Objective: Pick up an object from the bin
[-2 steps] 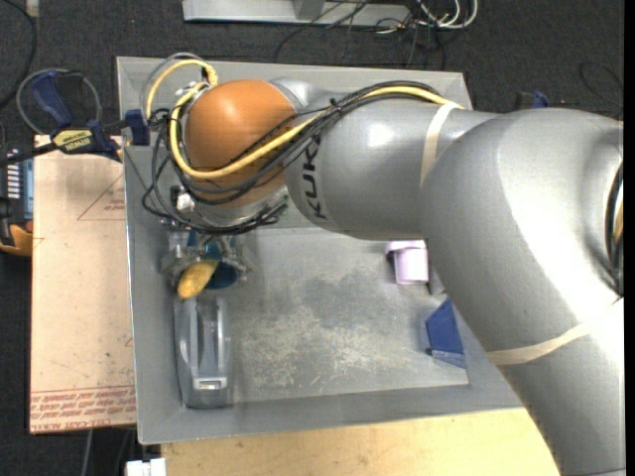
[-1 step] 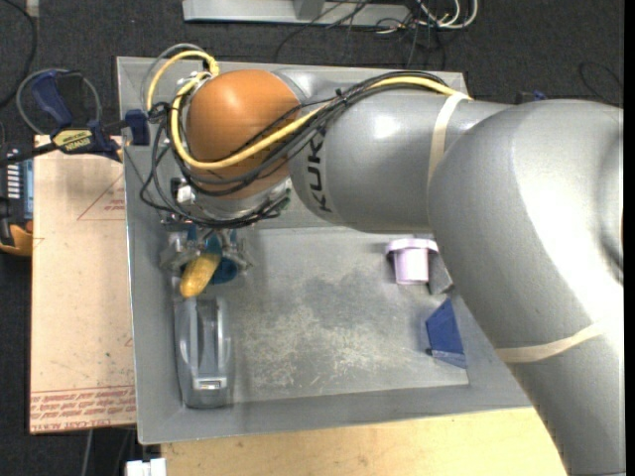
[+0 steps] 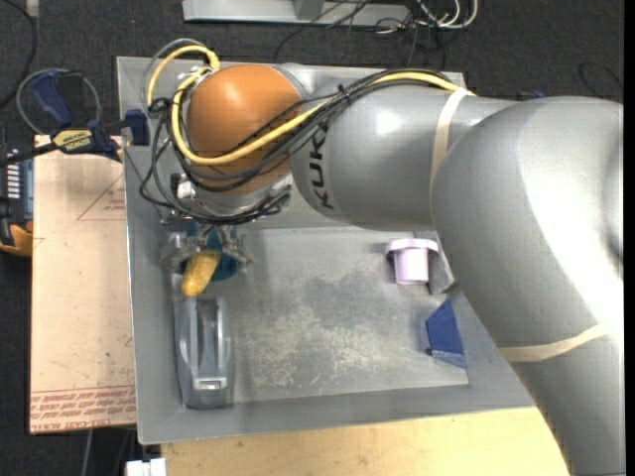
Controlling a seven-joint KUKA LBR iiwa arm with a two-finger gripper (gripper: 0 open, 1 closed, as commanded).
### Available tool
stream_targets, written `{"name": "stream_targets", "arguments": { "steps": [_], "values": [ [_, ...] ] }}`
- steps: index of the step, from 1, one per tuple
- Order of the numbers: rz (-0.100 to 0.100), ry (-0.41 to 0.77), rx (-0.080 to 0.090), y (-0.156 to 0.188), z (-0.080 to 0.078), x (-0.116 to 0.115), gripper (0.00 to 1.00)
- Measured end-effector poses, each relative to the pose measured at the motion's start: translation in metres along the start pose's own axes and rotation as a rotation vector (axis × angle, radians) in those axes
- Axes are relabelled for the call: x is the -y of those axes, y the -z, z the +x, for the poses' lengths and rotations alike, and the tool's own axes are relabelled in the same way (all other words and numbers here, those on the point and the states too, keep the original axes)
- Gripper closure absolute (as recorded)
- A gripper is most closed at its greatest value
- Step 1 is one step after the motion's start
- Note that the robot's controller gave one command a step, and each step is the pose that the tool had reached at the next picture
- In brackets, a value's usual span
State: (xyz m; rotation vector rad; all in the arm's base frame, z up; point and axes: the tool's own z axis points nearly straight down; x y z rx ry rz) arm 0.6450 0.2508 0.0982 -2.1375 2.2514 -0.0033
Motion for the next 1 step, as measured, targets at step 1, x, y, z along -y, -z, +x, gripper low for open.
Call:
{"name": "stream_targets", "arguments": {
  "steps": [1],
  "values": [
    [-0.001, -0.002, 0.002, 0.0010, -0.0004, -0.0004, 1.00]
  ]
}}
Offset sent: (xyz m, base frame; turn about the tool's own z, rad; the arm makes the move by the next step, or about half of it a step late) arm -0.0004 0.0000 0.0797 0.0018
